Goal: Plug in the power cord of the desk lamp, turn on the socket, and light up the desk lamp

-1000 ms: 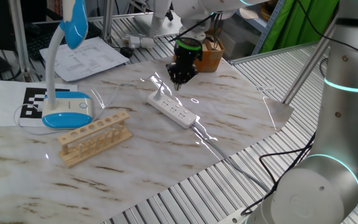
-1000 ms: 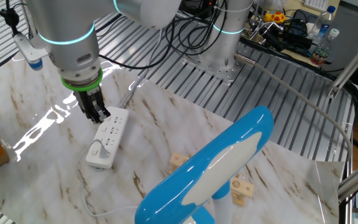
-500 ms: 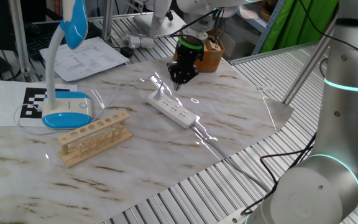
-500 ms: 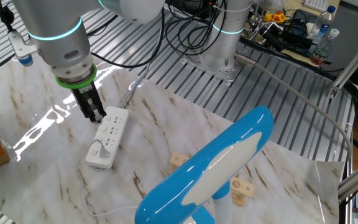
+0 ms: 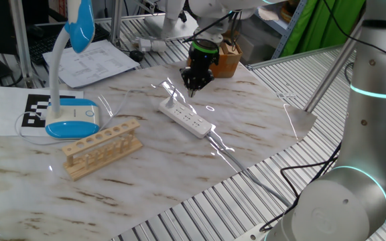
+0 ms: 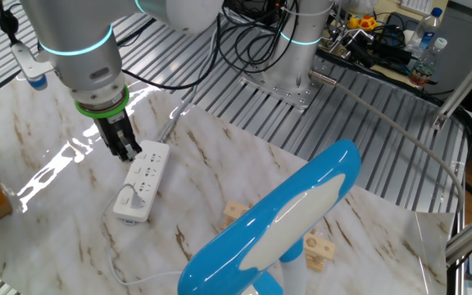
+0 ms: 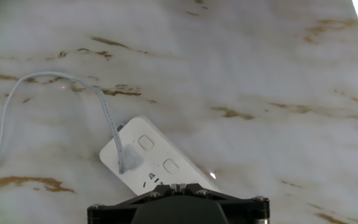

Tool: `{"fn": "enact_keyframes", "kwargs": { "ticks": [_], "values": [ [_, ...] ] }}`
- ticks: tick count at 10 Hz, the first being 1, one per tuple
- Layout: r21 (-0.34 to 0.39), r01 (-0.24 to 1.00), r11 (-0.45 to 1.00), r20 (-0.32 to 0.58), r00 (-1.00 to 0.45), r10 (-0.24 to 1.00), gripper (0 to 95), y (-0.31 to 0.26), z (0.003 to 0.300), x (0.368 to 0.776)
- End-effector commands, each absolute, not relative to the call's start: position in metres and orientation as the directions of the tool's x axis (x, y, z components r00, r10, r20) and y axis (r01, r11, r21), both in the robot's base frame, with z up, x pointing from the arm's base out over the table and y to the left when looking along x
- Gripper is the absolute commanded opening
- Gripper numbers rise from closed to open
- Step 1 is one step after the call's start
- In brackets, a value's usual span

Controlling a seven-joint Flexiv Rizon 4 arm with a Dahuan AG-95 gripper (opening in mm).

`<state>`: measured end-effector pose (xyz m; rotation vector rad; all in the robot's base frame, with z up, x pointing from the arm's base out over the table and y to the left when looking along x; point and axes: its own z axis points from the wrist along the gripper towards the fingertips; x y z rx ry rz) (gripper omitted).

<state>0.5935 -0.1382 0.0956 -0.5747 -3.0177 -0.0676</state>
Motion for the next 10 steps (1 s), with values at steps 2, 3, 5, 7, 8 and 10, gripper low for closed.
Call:
{"fn": "enact_keyframes", "kwargs": {
  "ticks": [2,3,5,7,8,10],
  "values": [
    [0.025,0.345,0.938,0.056,-0.937,0.344,19.0,-0.153,0.088,0.608],
    [0.039,0.348,0.937,0.063,-0.937,0.345,19.0,-0.158,0.086,0.612],
    [0.044,0.361,0.932,0.064,-0.932,0.358,19.0,-0.158,0.083,0.614],
    [0.061,0.358,0.932,0.062,-0.933,0.355,19.0,-0.156,0.074,0.615],
    [0.064,0.356,0.932,0.054,-0.934,0.353,19.0,-0.155,0.070,0.616],
    [0.073,0.355,0.932,0.044,-0.935,0.352,19.0,-0.152,0.065,0.615]
  ]
}}
